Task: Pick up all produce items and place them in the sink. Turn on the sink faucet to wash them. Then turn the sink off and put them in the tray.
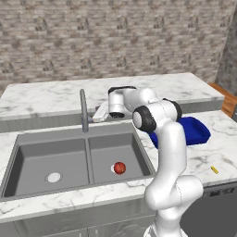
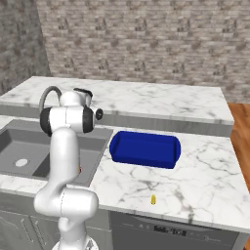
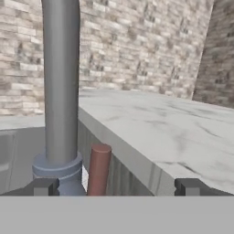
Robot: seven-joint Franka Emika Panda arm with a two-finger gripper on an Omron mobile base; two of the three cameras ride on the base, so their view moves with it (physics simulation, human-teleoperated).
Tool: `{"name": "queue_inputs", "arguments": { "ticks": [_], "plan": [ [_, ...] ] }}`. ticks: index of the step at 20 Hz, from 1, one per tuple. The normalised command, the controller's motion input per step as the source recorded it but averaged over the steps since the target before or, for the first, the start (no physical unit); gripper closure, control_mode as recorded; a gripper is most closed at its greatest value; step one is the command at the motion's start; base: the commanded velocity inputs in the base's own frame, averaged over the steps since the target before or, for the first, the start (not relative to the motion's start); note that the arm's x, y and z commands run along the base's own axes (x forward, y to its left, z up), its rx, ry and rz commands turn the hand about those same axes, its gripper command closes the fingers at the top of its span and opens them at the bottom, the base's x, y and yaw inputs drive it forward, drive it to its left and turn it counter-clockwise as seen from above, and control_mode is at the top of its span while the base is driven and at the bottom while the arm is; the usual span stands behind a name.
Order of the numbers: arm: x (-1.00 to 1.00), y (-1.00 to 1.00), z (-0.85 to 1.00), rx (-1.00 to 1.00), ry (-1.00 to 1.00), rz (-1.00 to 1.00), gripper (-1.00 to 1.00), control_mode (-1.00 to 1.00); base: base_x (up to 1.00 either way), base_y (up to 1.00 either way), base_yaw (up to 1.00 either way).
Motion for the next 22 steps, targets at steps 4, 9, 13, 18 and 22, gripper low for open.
{"name": "queue_inputs", "arguments": {
  "ticks": [4, 9, 13, 18, 22],
  "plan": [
    [0.19, 0.21, -0.11, 0.0, 0.0, 0.01, -1.0, -1.0, 0.0, 0.0, 0.0],
    [0.16, 0.25, -0.16, 0.0, 0.01, 0.01, 1.0, -1.0, 0.0, 0.0, 0.0],
    [0.1, 0.27, -0.14, -0.01, 0.01, 0.0, 1.0, -1.0, 0.0, 0.0, 0.0],
    [-0.01, 0.25, -0.06, -0.03, 0.0, 0.0, 1.0, -1.0, 0.0, 0.0, 0.0],
    [-0.1, 0.16, -0.03, -0.04, 0.0, 0.0, 1.0, -1.0, 0.0, 0.0, 0.0]
  ]
}}
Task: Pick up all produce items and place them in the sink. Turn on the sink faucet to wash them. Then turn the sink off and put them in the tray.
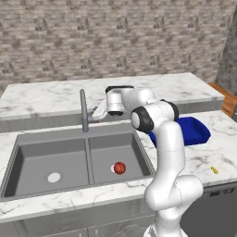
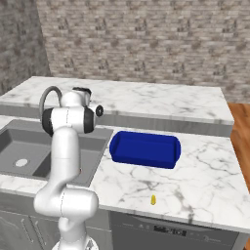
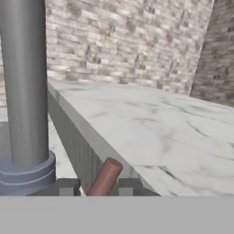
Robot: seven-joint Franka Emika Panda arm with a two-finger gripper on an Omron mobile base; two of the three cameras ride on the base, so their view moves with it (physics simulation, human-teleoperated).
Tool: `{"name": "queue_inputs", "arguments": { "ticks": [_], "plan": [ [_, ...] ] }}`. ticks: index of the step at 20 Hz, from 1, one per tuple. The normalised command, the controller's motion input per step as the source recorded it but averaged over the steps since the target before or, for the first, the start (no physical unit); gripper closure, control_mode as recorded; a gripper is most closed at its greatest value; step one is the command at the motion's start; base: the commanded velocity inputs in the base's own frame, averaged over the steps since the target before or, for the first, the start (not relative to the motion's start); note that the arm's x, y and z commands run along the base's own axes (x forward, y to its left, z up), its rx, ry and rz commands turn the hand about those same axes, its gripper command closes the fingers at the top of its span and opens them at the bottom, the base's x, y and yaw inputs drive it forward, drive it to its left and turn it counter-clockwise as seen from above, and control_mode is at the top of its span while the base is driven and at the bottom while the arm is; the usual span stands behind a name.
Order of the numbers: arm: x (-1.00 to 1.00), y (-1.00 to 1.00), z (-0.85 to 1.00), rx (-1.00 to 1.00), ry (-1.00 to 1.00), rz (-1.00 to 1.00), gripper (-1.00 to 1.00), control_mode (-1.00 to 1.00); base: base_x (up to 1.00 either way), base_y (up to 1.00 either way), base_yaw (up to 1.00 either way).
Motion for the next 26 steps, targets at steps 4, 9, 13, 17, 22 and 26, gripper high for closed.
{"name": "queue_inputs", "arguments": {
  "ticks": [4, 9, 13, 17, 22, 26],
  "plan": [
    [-0.07, 0.1, -0.02, -0.02, 0.0, 0.0, 1.0, -1.0, 0.0, 0.0, 0.0],
    [-0.06, 0.02, -0.02, -0.01, 0.0, -0.02, 1.0, -1.0, 0.0, 0.0, 0.0],
    [-0.01, 0.0, -0.01, 0.0, 0.01, -0.05, 1.0, -1.0, 0.0, 0.0, 0.0],
    [0.0, 0.0, 0.0, 0.0, 0.07, -0.07, 1.0, -1.0, 0.0, 0.0, 0.0],
    [0.0, -0.05, 0.0, 0.0, 0.18, -0.09, 1.0, -1.0, 0.0, 0.0, 0.0],
    [-0.01, -0.24, 0.0, 0.0, 0.21, -0.1, 1.0, -1.0, 0.0, 0.0, 0.0]
  ]
}}
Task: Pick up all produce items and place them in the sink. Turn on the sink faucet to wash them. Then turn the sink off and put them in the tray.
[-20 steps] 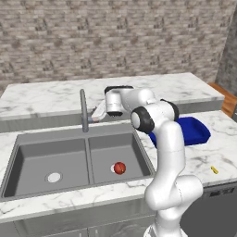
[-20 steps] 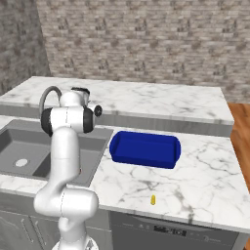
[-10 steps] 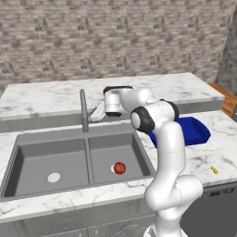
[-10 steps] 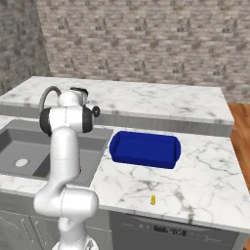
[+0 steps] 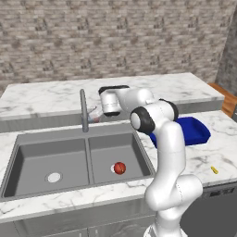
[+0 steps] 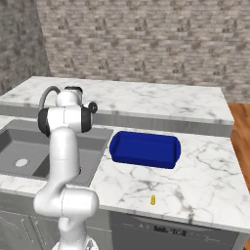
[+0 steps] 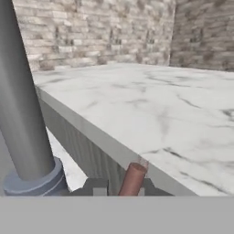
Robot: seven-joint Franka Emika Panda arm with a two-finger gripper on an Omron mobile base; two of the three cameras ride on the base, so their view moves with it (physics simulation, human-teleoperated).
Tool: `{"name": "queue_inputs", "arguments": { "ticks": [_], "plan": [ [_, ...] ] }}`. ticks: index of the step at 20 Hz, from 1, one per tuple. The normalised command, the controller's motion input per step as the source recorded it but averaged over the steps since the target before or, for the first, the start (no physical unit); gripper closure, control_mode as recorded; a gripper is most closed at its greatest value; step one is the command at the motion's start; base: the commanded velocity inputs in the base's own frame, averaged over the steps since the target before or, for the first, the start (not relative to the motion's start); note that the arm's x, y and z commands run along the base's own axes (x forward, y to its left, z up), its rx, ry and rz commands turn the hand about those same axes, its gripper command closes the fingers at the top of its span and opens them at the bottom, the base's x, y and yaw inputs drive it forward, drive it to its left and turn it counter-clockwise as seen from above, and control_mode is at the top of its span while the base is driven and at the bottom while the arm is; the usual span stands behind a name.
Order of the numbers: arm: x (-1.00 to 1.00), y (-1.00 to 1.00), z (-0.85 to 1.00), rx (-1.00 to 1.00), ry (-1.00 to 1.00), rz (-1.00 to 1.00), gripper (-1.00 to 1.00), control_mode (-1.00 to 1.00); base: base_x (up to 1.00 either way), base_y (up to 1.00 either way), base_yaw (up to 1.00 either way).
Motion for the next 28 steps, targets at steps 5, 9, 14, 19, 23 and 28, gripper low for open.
{"name": "queue_inputs", "arguments": {
  "ticks": [5, 9, 14, 19, 23, 28],
  "plan": [
    [0.0, -0.42, 0.0, 0.0, 0.18, -0.07, 1.0, -1.0, 0.0, 0.0, 0.0],
    [-0.02, -0.56, -0.03, 0.0, 0.11, -0.04, 1.0, -1.0, 0.0, 0.0, 0.0],
    [-0.05, -0.59, -0.08, 0.0, 0.09, -0.04, 1.0, -1.0, 0.0, 0.0, 0.0],
    [-0.09, -0.64, -0.1, 0.01, 0.06, -0.03, 1.0, -1.0, 0.0, 0.0, 0.0],
    [-0.1, -0.65, -0.13, 0.02, 0.04, -0.02, 1.0, -1.0, 0.0, 0.0, 0.0],
    [-0.09, -0.67, -0.17, 0.03, 0.03, -0.01, 1.0, -1.0, 0.0, 0.0, 0.0]
  ]
}}
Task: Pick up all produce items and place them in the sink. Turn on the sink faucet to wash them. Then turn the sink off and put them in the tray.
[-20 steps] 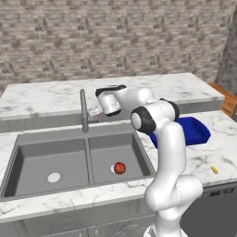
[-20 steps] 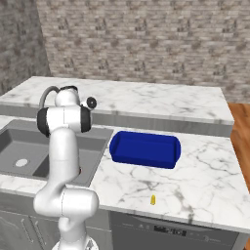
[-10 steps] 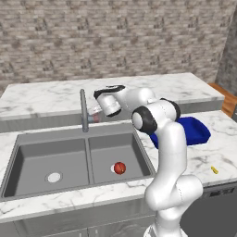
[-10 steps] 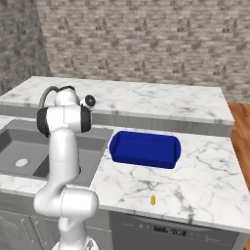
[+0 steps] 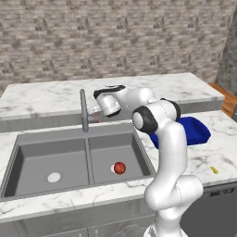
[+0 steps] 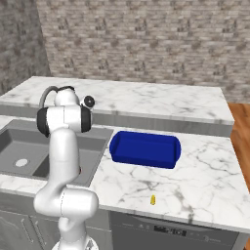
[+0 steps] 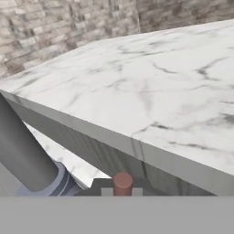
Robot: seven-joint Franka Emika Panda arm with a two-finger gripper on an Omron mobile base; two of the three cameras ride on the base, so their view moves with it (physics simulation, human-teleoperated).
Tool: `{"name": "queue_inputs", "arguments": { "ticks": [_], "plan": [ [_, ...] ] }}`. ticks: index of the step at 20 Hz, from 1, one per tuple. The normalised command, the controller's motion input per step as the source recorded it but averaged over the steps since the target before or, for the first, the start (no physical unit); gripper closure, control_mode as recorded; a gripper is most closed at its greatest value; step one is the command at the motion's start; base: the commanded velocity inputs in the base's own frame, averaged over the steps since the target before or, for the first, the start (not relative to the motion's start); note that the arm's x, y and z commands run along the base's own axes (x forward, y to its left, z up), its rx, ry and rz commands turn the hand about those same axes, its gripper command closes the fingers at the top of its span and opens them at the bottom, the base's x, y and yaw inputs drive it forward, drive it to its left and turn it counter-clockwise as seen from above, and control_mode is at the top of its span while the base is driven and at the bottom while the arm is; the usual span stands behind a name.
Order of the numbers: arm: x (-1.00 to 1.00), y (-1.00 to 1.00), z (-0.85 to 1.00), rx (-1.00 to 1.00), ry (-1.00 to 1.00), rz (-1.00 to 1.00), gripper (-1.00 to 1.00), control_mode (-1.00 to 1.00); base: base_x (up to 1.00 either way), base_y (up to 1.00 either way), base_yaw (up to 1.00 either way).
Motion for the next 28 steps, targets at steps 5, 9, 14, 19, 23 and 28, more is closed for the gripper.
{"name": "queue_inputs", "arguments": {
  "ticks": [5, 9, 14, 19, 23, 28],
  "plan": [
    [-0.1, -0.75, -0.19, 0.04, 0.04, -0.01, 1.0, -1.0, 0.0, 0.0, 0.0],
    [-0.1, -0.78, -0.18, 0.03, 0.06, -0.01, 1.0, -1.0, 0.0, 0.0, 0.0],
    [-0.1, -0.84, -0.2, 0.03, 0.09, -0.02, 1.0, -1.0, 0.0, 0.0, 0.0],
    [-0.06, -0.84, -0.23, 0.03, 0.1, -0.02, 1.0, -1.0, 0.0, 0.0, 0.0],
    [-0.04, -0.86, -0.25, 0.04, 0.1, -0.01, 1.0, -1.0, 0.0, 0.0, 0.0],
    [-0.07, -0.87, -0.3, 0.05, 0.09, -0.01, 1.0, -1.0, 0.0, 0.0, 0.0]
  ]
}}
